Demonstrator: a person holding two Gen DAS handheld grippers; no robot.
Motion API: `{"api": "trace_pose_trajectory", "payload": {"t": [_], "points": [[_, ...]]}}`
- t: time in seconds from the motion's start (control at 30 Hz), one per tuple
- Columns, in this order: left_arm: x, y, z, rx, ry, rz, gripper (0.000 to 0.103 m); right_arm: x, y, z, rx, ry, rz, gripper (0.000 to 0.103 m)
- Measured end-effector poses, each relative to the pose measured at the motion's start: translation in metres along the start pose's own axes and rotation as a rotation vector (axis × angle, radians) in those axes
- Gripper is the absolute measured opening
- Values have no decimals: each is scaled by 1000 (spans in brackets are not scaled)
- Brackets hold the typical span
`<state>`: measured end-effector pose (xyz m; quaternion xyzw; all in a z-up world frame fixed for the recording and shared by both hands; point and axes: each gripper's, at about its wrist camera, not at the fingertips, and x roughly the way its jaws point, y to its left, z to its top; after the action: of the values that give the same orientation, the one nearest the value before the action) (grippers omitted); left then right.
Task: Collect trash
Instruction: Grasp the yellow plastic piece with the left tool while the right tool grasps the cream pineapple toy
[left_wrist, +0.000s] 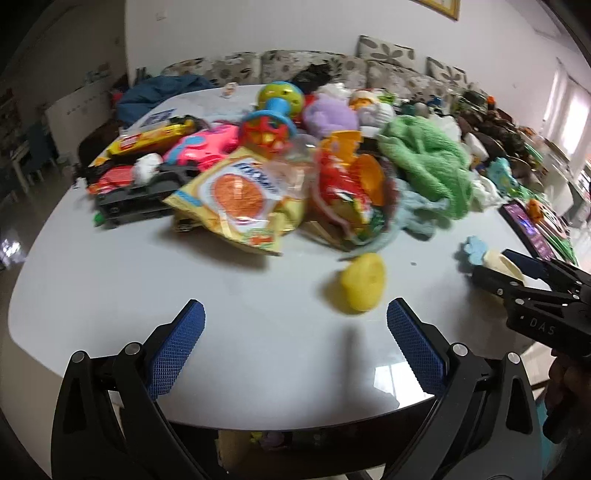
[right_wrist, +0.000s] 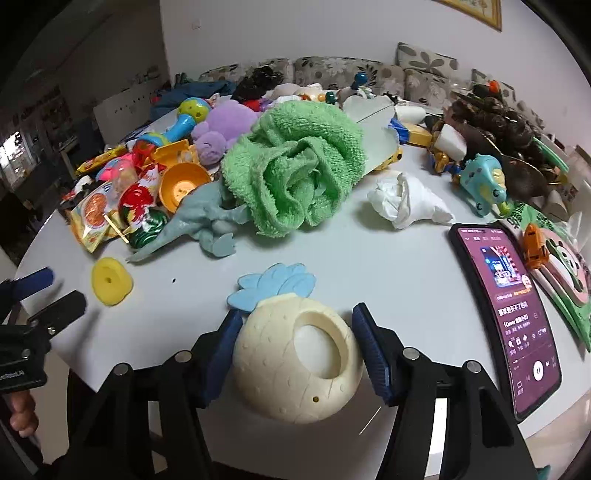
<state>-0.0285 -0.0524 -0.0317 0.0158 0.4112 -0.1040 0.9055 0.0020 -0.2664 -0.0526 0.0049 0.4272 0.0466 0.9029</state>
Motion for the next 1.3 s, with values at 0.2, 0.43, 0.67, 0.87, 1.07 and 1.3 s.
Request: {"api": "trace_pose_trajectory", "payload": {"t": [0.2, 0.43, 0.67, 0.87, 1.07, 1.3], "points": [[4, -16, 6, 28, -16, -128, 96, -19, -14, -4, 44, -40, 74, 61], [38, -42, 12, 81, 15, -27, 80, -41, -24, -4, 53, -119, 72, 61], [22, -32, 11, 80, -46, -38, 28, -51, -26, 1, 49, -153, 92, 61], [-66, -27, -16, 211, -152, -183, 28, -81, -3, -15, -10, -131, 222, 61], [-81, -17, -80, 373, -9, -258, 29, -90, 42, -63, -131, 57, 425, 61], [-30, 2, -132, 414, 146, -255, 93, -26, 75, -107, -226, 252, 379, 91]]}}
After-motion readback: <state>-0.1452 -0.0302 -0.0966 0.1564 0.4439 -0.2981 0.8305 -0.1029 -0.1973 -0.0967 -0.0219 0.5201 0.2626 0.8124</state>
